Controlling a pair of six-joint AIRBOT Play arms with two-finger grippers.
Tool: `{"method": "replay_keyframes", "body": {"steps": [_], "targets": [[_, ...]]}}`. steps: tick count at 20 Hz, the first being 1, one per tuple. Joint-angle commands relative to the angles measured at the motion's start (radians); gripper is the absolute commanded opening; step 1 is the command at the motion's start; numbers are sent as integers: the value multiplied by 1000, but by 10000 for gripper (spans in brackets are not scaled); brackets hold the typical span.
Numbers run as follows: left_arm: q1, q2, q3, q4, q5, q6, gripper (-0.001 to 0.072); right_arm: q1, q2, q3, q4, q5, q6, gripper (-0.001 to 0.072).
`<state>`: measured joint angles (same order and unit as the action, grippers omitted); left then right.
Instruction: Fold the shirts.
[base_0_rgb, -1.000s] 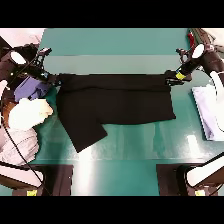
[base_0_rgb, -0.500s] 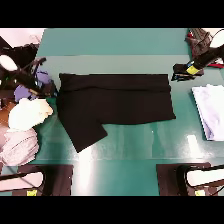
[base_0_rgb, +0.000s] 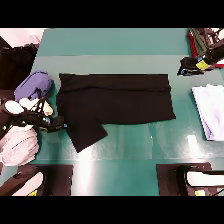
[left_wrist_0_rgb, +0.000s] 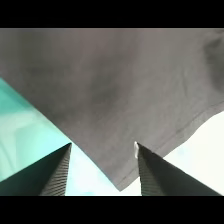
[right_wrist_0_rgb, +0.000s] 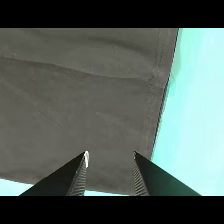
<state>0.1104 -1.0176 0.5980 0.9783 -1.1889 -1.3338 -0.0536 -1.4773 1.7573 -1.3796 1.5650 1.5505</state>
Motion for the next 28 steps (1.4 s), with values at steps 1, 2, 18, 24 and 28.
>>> {"method": "replay_keyframes", "body": {"steps": [1,2,18,24,28], "targets": [[0,30,-90,-42,52,-5,487,0,7,0,0,18,-1,345],[0,30,-92,-40,53,-6,486,0,8,0,0,18,-1,344],[0,27,-125,-100,199,-11,23,-11,57,-134,1,82,-41,334],[0,28,-68,-100,142,33,24,-160,212,-636,12,-88,-80,346],[0,28,-66,-100,140,32,24,-294,217,-853,210,-184,-114,527]]}}
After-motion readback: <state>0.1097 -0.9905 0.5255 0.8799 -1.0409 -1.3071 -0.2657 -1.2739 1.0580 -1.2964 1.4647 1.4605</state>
